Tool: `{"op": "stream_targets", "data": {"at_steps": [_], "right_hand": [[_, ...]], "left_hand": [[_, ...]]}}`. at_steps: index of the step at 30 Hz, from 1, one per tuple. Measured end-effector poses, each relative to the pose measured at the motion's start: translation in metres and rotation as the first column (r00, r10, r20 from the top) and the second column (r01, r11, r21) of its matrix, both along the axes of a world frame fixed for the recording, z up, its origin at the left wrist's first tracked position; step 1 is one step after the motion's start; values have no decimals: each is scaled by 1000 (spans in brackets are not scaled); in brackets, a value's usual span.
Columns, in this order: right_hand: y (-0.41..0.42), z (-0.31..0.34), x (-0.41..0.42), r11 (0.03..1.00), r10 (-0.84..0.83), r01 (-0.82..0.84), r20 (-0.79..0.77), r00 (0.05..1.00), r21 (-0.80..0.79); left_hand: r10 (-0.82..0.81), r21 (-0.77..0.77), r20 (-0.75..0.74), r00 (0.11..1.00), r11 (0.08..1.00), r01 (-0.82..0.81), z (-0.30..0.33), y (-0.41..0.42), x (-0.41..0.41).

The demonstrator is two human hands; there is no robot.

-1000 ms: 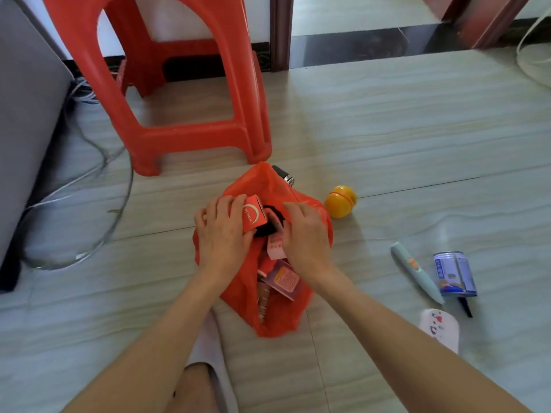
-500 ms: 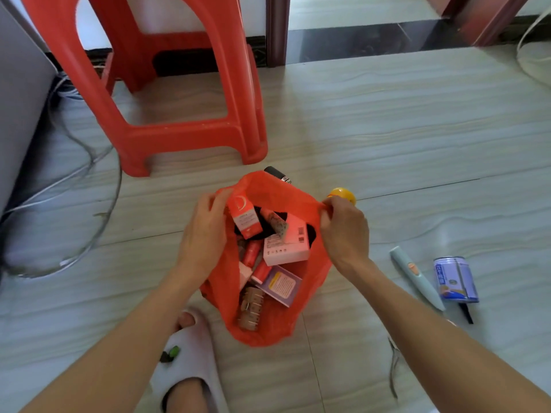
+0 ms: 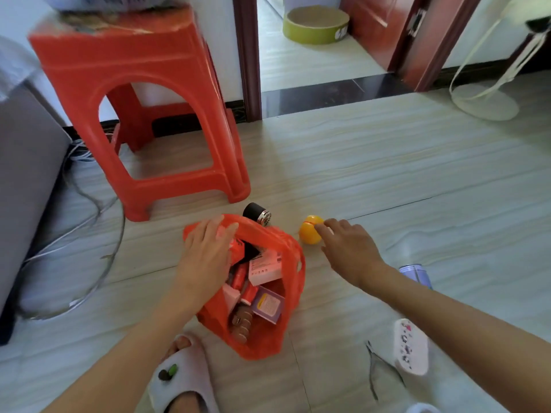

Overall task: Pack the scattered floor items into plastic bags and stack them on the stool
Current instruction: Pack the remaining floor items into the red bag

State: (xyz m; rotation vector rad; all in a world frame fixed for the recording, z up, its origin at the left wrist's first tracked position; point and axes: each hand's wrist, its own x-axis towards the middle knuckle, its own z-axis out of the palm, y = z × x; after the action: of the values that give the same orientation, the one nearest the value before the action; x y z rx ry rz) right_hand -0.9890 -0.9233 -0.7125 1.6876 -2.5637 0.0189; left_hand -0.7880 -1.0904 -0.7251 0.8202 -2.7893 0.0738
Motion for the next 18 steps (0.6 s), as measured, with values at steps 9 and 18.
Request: {"op": "stream_targets", "data": {"at_steps": [9,18], "right_hand": [[170,-6,-61,983,-158,146,100,982,112],[231,-132,-51,770,-634,488,417,651,410]], "left_hand": [[-393,77,-68,917,914,397,-26,133,-80],[-674,332,221,705,732,595,-149,230,-114]]}}
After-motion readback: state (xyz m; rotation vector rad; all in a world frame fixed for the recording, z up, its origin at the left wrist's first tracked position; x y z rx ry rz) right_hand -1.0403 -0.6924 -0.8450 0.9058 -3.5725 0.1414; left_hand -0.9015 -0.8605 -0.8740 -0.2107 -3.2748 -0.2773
